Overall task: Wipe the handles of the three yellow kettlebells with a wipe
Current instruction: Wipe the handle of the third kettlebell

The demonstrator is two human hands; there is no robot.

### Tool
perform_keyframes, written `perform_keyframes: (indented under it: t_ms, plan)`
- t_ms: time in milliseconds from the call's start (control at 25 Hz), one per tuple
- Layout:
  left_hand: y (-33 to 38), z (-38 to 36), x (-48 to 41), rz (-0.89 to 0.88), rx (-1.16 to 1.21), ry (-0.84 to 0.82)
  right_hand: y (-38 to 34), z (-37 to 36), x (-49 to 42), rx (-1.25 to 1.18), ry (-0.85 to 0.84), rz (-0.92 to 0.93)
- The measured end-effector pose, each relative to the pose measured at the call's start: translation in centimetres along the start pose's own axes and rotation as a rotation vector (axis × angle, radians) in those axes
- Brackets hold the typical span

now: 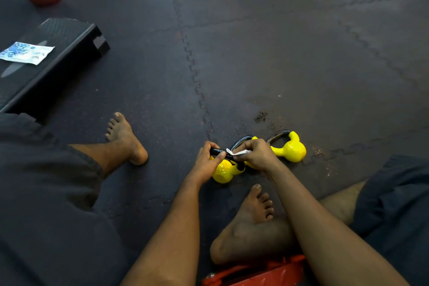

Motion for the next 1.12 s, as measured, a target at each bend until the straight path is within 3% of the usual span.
perform_keyframes:
  t_ms: [160,320,400,600,720,880,1040,1120]
  plan:
    - [0.2,-0.5,-0.1,-0.032,-0.014,-0.016,1.9,-0.9,0.1,0.048,-0.066,-0.023]
    - [0.1,-0.2,-0.2,-0.026,-0.024,-0.010,1.3,0.1,0.5,0.077,0.123,0.041]
    - [0.0,-0.1,-0.4,-0.033,-0.025,-0.009,0.9,-0.2,0.6,0.067,0.135,0.066]
    - [0.5,-0.6,-0.4,-0.062,-0.037,-0.047,1.3,-2.3,0.6,0.053,-0.219,0.041]
    - [0.5,-0.6,-0.5,-0.068,-0.029,-0.073,2.2,-2.1,0.1,-0.001,-0.193,0.021]
    - [0.2,-0.3,-0.6,-0.052,-0.029,-0.066,2.8,-0.7,-0.8,0.036,-0.023,-0.026]
    - [0.8,-0.7,-0.6,-0.076,-0.034,-0.089,3.5,-2.6,-0.9,0.060,-0.226,0.013]
    - [0.8,-0.6,-0.5,-0.071,-0.037,-0.088,3.5,-2.7,-0.9,0.061,-0.212,0.020]
Point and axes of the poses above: each hand's wrist, its own x-axis away from the middle knuckle, its own z-axis out of the back of the hand, y = z × x, the point moved 8 cm from there along -x, towards the middle knuckle, and after that the axes turned 8 degrees about -z, right-handed, at the moved point
